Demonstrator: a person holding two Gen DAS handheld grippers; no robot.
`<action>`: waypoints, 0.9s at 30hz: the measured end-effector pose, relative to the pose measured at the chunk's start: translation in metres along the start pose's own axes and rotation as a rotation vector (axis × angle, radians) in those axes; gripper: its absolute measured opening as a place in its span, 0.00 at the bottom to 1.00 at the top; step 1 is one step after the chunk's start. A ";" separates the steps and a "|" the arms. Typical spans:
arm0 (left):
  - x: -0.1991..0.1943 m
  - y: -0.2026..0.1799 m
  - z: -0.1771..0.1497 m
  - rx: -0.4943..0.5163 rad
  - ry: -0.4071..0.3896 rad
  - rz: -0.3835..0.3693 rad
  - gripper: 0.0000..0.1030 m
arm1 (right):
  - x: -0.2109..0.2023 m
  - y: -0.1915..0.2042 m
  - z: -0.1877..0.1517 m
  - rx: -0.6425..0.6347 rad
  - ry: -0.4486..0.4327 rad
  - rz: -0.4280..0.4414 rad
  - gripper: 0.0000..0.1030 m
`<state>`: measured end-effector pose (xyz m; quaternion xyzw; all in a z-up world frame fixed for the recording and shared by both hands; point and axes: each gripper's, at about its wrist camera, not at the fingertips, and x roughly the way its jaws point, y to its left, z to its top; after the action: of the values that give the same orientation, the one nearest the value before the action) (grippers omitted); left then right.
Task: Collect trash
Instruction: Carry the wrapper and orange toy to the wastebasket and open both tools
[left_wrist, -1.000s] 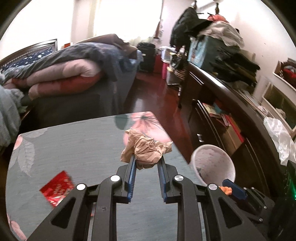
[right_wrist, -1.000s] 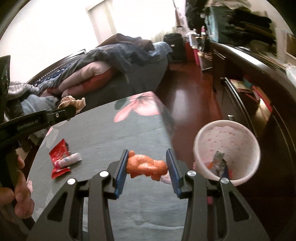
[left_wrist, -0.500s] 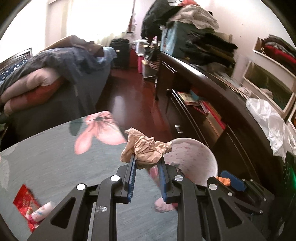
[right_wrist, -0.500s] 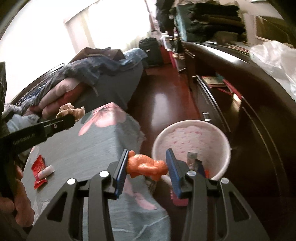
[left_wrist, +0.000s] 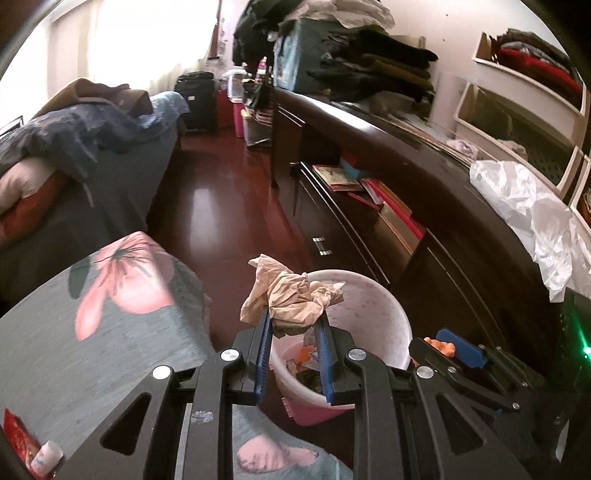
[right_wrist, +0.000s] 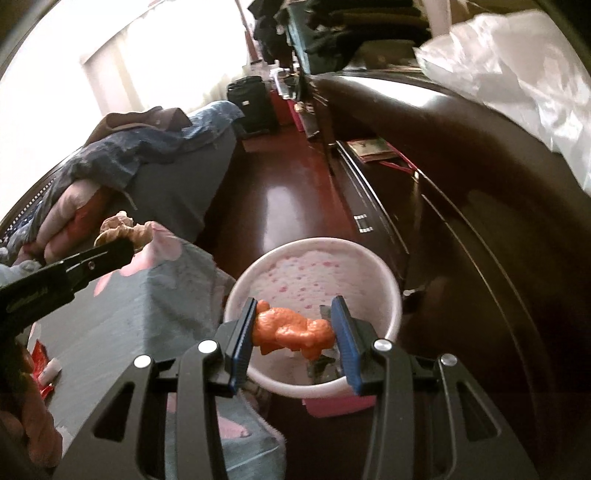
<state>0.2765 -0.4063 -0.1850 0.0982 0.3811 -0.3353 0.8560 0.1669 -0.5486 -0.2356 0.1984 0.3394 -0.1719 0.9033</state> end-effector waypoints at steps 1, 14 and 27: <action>0.004 -0.003 0.001 0.005 0.004 -0.004 0.22 | 0.003 -0.003 0.001 0.006 0.000 -0.005 0.41; 0.061 -0.028 0.010 0.052 0.072 -0.042 0.22 | 0.044 -0.030 0.004 0.035 0.023 -0.077 0.41; 0.106 -0.021 0.005 0.035 0.171 -0.037 0.30 | 0.085 -0.025 0.002 -0.011 0.035 -0.156 0.58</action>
<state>0.3170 -0.4773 -0.2559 0.1343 0.4486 -0.3481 0.8121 0.2172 -0.5865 -0.2985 0.1692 0.3704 -0.2361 0.8823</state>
